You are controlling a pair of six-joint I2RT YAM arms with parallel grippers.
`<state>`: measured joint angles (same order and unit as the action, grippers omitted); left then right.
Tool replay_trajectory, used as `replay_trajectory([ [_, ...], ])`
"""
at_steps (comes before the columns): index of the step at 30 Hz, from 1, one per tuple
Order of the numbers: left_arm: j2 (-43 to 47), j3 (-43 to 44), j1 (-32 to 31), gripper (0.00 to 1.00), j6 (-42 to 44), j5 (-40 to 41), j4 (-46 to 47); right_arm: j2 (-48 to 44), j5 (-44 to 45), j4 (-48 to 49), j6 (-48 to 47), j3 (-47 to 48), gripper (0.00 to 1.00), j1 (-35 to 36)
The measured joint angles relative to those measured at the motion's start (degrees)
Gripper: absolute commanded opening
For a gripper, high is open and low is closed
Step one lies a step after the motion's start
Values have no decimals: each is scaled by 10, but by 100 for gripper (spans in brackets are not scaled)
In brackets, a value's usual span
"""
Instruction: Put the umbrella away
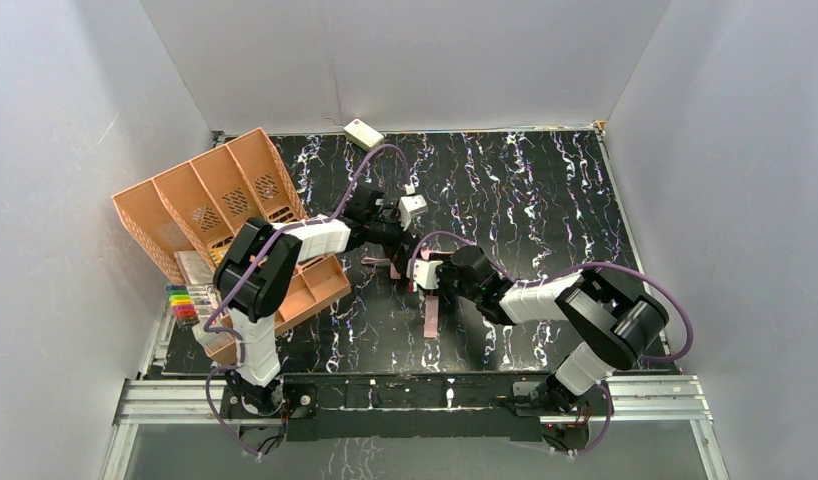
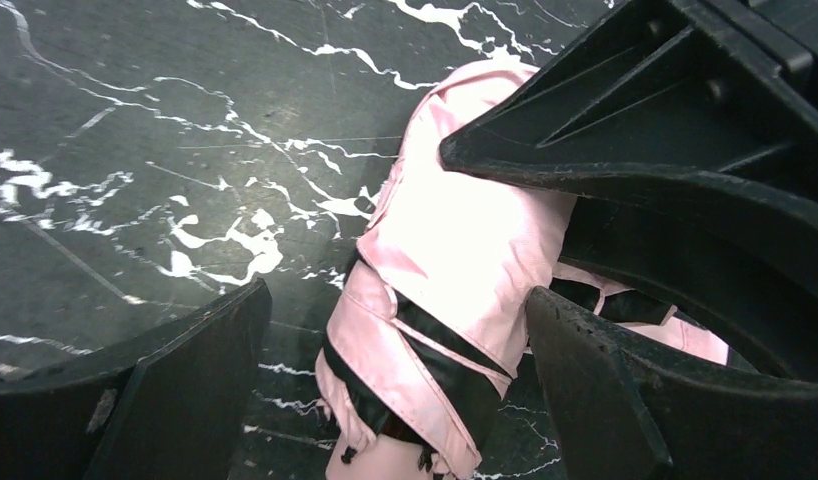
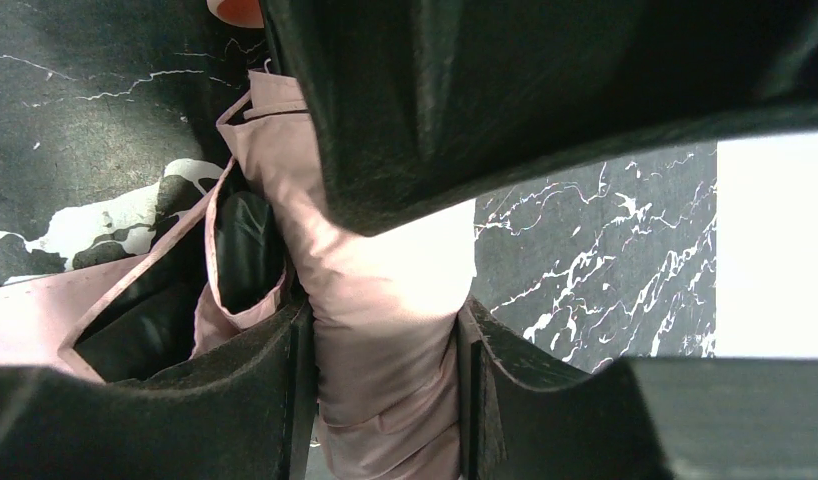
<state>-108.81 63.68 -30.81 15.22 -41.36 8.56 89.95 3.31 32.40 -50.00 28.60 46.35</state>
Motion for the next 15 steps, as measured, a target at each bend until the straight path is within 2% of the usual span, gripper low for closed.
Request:
replay_trajectory([
  [5, -33, 21, 0, 88, 14, -37, -34, 0, 2, 0, 0, 0, 20, 1],
  [9, -37, 29, 0, 74, 40, -39, -70, 0, 4, 0, 2, 0, 20, 2],
  [11, -37, 30, 0, 64, 51, -39, -79, 0, 5, 1, 3, 0, 21, 2],
  [15, -38, 35, -5, 37, 71, -37, -103, 0, 5, 1, 6, 0, 23, 2],
])
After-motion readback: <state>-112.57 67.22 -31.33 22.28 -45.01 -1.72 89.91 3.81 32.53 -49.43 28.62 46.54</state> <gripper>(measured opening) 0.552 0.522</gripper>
